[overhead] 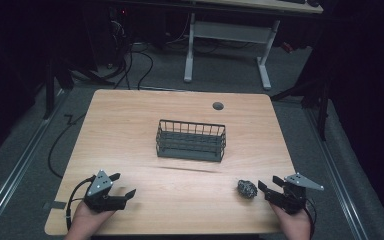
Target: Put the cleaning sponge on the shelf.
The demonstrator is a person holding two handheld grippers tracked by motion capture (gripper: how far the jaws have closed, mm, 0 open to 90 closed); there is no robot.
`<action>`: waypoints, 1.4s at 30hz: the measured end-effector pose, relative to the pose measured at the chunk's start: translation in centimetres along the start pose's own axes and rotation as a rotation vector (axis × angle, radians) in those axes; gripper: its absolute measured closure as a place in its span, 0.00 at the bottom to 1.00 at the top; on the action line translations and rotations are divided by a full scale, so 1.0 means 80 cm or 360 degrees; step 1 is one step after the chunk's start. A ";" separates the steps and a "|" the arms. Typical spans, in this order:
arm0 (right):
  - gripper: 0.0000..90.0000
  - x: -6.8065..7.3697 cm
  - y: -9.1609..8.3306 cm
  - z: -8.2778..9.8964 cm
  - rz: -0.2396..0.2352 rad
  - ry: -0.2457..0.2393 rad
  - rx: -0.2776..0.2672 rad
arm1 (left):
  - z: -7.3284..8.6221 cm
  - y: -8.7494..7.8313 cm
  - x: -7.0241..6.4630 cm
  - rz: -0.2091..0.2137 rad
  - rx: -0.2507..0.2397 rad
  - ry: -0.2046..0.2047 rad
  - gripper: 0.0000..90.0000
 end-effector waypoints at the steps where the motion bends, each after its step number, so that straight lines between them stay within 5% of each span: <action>1: 0.38 0.000 0.000 0.000 0.0000 0.0000 0.0000 | 0.000 0.000 0.000 -0.0001 -0.0001 -0.0001 0.20; 13: 0.39 0.002 -0.001 0.000 0.0004 -0.0019 0.0026 | 0.000 0.001 -0.001 0.0002 0.0003 0.0008 0.20; 42: 0.39 0.014 -0.006 -0.017 0.0001 -0.0173 0.0346 | 0.000 -0.002 0.000 0.0019 -0.0010 -0.0006 0.20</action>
Point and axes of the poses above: each handheld gripper's, and its own axes: y roughly forward along the jaws, z roughly out of its underside, x roughly to its left, the point moved 1 cm from there along y, roughly forward along the jaws, and after that the axes turned 2 degrees about x, right-handed, at the moved point
